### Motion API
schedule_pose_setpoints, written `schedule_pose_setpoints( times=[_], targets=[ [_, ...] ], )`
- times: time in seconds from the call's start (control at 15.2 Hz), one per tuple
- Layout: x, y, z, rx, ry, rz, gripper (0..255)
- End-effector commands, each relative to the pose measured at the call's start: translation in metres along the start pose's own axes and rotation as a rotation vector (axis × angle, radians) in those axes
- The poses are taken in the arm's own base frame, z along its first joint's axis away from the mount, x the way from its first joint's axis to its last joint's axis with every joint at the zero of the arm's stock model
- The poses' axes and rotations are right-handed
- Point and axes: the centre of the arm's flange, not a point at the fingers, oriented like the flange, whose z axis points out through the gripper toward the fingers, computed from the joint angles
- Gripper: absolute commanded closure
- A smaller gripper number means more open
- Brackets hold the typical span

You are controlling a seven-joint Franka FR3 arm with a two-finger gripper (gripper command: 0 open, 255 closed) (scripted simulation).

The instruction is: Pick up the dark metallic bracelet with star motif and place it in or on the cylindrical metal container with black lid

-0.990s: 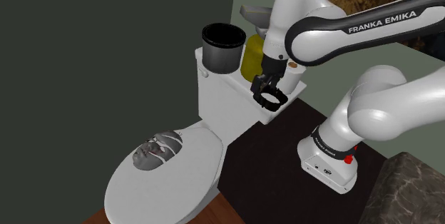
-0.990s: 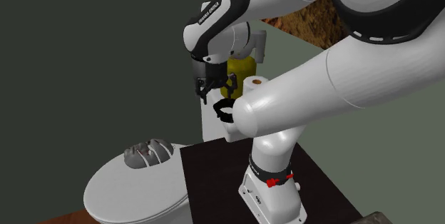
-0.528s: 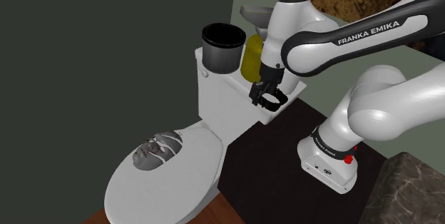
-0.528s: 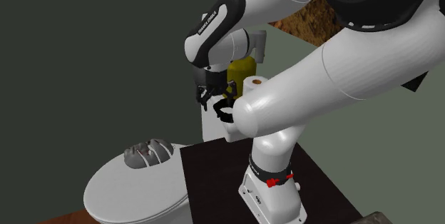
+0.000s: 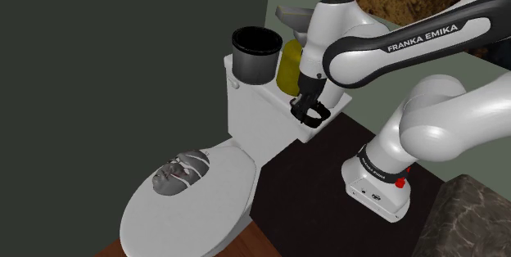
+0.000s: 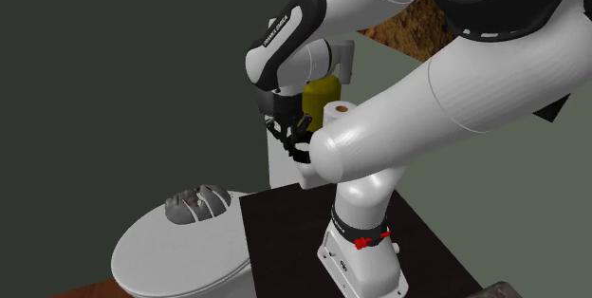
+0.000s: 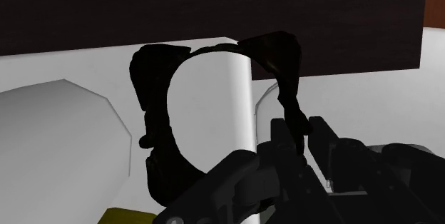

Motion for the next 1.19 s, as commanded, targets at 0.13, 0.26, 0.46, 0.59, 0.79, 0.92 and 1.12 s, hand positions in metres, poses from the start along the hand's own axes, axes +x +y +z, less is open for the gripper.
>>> schedule_pose_setpoints(
  times=[0.13,0.26,0.46,0.59,0.79,0.92,1.12],
  targets=[
    [0.000,0.000,0.000,0.000,0.000,0.000,255],
    [0.000,0.000,0.000,0.000,0.000,0.000,255],
    [0.000,0.000,-0.005,0.000,0.000,0.000,255],
    [-0.001,0.000,-0.016,0.000,0.000,0.000,255],
    [-0.002,0.000,-0.032,0.000,0.000,0.000,255],
    [-0.003,0.000,-0.042,0.000,0.000,0.000,255],
    [-0.004,-0.001,-0.058,0.000,0.000,0.000,255]
  ],
)
